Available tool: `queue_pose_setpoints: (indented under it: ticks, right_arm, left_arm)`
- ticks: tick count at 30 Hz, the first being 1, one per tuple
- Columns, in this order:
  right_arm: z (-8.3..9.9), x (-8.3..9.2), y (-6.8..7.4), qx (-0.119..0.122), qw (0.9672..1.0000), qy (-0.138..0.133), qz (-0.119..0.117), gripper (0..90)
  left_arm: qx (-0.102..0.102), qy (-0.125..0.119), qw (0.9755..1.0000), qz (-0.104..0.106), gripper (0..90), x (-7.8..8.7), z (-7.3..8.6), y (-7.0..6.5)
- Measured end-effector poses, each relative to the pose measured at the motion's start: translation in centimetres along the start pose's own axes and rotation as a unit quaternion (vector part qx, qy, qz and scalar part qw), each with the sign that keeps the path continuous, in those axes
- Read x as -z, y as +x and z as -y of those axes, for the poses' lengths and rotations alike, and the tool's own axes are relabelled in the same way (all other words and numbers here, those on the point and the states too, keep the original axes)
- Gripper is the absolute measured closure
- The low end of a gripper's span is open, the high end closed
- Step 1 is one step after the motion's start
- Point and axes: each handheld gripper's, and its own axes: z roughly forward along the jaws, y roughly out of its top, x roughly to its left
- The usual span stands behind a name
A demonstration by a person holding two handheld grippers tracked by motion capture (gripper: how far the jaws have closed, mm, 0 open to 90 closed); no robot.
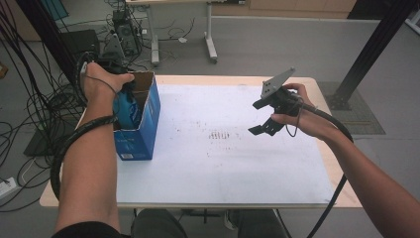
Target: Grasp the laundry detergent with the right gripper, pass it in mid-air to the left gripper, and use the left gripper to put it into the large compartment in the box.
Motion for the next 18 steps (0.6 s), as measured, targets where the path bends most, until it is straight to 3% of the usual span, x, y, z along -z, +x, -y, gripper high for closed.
queue_pose_setpoints:
  ticks: [18]
  right_arm:
    - [0.3, -0.2, -0.1, -0.001, 1.0, 0.003, -0.001, 8.5]
  left_arm:
    - [-0.009, 0.005, 0.9999, 0.005, 37.3, -3.3, 0.3, -0.7]
